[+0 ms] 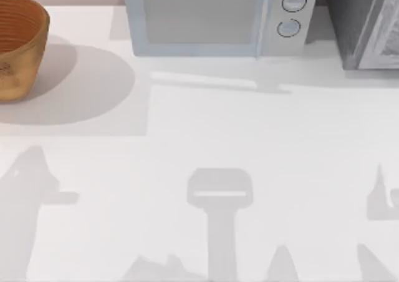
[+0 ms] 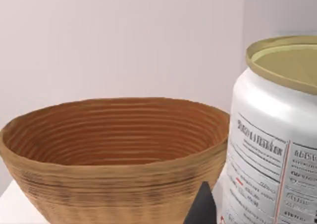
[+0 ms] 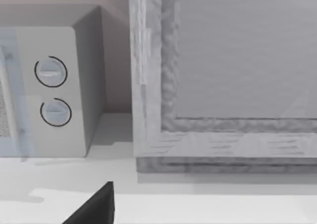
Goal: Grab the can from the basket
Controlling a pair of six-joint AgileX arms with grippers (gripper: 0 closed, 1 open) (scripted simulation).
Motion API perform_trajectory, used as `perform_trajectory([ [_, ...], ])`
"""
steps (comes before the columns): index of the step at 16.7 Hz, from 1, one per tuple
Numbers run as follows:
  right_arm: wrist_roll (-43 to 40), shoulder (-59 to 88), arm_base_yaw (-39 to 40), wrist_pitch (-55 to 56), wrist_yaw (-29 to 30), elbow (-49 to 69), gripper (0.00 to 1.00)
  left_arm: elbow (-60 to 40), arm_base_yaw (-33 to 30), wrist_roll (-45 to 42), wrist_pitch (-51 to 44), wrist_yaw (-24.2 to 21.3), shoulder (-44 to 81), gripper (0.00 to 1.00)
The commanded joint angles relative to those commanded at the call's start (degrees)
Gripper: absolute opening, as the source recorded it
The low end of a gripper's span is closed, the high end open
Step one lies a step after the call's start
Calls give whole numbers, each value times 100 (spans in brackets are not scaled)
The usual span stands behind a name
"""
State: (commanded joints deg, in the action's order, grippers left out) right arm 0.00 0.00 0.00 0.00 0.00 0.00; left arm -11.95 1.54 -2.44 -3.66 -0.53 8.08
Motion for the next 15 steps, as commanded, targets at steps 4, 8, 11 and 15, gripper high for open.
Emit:
perform_trajectory([
  [4, 0, 0, 0, 0, 0, 0, 100, 1029, -129, 199, 325, 45, -719, 0],
  [8, 0, 0, 0, 0, 0, 0, 100, 1196, -155, 244, 366, 53, -808, 0],
  [11, 0, 0, 0, 0, 0, 0, 100, 1198, -137, 230, 357, 54, -782, 0],
  [15, 0, 0, 0, 0, 0, 0, 100, 1052, -155, 222, 537, -117, -460, 0],
])
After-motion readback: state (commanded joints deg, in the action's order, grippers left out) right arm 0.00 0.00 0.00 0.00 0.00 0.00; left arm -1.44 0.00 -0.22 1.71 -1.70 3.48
